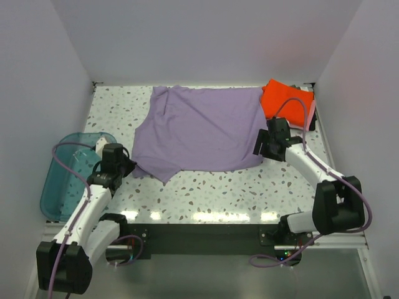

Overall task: Fold and stack the t-shirts
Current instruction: Flatten the tshirt out

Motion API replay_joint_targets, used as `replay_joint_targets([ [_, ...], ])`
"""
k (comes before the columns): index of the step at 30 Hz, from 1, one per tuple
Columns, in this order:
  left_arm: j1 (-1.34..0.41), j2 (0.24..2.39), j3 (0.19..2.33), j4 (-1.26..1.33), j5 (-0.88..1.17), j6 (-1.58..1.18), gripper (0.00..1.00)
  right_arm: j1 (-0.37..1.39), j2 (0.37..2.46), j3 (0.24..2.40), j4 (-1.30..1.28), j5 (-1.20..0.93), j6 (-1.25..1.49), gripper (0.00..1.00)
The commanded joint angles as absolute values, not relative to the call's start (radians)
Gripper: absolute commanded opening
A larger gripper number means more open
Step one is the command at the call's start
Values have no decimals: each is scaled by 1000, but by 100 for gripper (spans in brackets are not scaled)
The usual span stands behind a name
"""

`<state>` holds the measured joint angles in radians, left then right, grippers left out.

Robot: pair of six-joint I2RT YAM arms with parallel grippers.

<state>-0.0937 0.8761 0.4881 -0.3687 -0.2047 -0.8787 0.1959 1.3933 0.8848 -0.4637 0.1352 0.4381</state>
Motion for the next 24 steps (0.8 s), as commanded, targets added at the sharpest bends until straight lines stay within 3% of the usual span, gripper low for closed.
replay_joint_targets([
  [1,-91,850,543,-383,-216,-862,0,195,1304,836,-483,222,506,68],
  [3,-91,844,546,-400,-232,-861,0,195,1270,770,-437,238,518,64],
  [8,-91,850,560,-396,-250,-864,0,175,1307,762,-394,253,549,35],
  [9,-91,856,575,-391,-252,-862,0,175,1321,768,-385,246,549,34],
  [14,-91,940,647,-356,-252,-854,0,175,1408,824,-348,204,549,38],
  [16,-91,1000,690,-342,-256,-847,0,175,1431,848,-312,201,552,53],
  [17,-91,1006,702,-336,-256,-842,0,175,1451,853,-307,196,554,54],
  [24,-91,1048,729,-313,-264,-822,0,175,1519,874,-253,189,569,51],
])
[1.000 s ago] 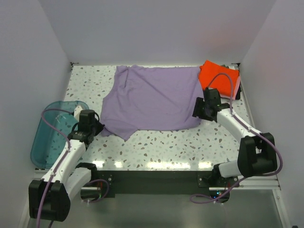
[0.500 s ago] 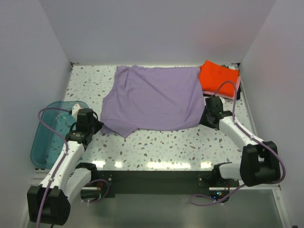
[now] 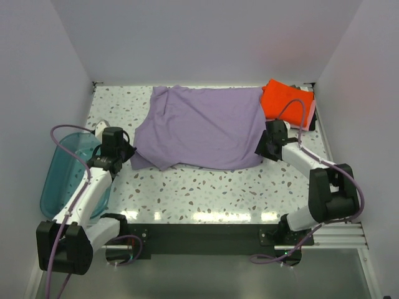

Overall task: Fold and stack the t-shirts
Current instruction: Flatten the tshirt out

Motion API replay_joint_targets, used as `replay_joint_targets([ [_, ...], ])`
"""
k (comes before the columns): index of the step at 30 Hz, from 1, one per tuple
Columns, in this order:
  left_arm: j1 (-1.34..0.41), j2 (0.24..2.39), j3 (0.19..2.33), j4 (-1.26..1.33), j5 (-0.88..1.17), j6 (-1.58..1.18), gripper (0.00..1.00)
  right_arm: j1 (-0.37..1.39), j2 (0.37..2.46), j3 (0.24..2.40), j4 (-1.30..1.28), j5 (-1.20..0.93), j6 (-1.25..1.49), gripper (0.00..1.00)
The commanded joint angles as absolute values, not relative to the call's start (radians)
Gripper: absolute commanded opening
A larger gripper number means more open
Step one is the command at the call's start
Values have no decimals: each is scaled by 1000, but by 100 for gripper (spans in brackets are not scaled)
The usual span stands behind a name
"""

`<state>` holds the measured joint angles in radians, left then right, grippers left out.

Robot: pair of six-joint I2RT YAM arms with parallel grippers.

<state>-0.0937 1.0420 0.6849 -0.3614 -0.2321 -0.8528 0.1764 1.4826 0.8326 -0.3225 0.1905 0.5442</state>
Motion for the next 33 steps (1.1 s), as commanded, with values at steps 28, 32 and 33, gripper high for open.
replay_joint_targets([
  [28,-41,1412,1094,-304,-299,-739,0,183,1885,1431,-592,222,382,51],
  [32,-38,1463,1126,-310,-291,-742,0,181,1796,1342,-543,244,416,58],
  [33,-38,1468,1124,-307,-291,-744,0,181,1757,1303,-535,253,420,58],
])
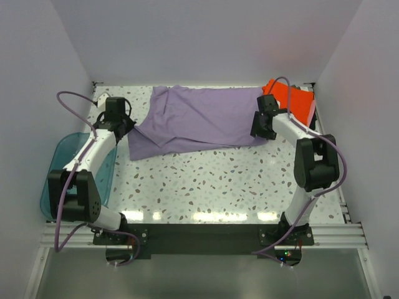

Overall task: Fold and stack the t-shirts
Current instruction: Flatten the tshirt out

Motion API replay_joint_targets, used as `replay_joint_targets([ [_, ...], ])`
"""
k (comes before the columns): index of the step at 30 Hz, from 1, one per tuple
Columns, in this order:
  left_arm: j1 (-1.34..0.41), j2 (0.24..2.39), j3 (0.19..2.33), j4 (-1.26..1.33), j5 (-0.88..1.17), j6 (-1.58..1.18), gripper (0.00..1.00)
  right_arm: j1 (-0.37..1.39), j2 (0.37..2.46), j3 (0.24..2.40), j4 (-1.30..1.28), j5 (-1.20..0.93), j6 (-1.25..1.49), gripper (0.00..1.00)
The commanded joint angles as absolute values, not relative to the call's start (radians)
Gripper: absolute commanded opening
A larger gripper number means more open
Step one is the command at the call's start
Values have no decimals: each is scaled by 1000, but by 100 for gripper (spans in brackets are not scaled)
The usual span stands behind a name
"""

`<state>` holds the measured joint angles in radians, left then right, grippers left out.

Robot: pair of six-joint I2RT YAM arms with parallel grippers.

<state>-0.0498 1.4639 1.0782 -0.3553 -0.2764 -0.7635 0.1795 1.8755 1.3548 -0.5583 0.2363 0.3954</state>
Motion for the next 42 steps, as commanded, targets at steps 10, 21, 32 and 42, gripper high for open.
replay_joint_targets([
  [10,-28,1462,1109,-311,-285,-755,0,147,1649,1135,-426,293,465,52],
  [21,-26,1454,1106,-314,-264,-753,0,104,1815,1190,-313,189,457,46],
  [32,-26,1425,1085,-319,-250,-755,0,103,1845,1166,-229,213,469,35],
  [42,-26,1339,1032,-347,-219,-761,0,101,1752,1137,-359,207,488,0],
])
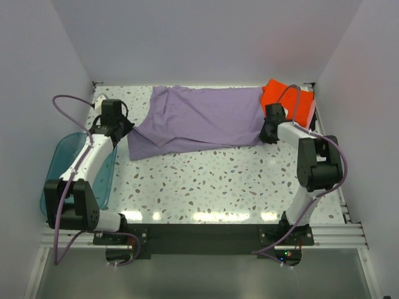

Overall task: Fold and stack the t-shirts
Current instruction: Flatten the tshirt out

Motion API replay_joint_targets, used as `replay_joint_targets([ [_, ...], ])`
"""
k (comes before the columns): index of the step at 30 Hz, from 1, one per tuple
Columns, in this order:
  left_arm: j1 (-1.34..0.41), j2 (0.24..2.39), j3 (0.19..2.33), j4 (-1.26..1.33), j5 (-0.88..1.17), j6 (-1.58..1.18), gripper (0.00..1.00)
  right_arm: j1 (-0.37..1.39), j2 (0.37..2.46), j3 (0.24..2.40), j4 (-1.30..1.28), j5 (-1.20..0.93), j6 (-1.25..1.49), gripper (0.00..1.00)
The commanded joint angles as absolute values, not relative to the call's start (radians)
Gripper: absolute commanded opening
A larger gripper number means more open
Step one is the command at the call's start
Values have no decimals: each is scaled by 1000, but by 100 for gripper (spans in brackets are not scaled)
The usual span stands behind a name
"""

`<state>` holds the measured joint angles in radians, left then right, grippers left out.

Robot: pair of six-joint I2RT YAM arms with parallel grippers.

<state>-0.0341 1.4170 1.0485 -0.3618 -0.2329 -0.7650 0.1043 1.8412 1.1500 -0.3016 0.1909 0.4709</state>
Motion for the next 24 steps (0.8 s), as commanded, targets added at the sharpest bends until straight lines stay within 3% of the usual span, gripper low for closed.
replay_joint_targets([
  [1,-26,1324,1023,-356,-216,-762,0,101,1726,1121,-371,203,491,0],
  [10,-26,1065,850,-481,-209,-772,0,43,1343,876,-485,2,528,0],
  [18,-26,743,631,-647,-186,-863,0,-57,1080,775,-718,12,538,0],
  [24,-31,614,618,-776,-172,-929,0,-86,973,761,-798,28,583,1],
])
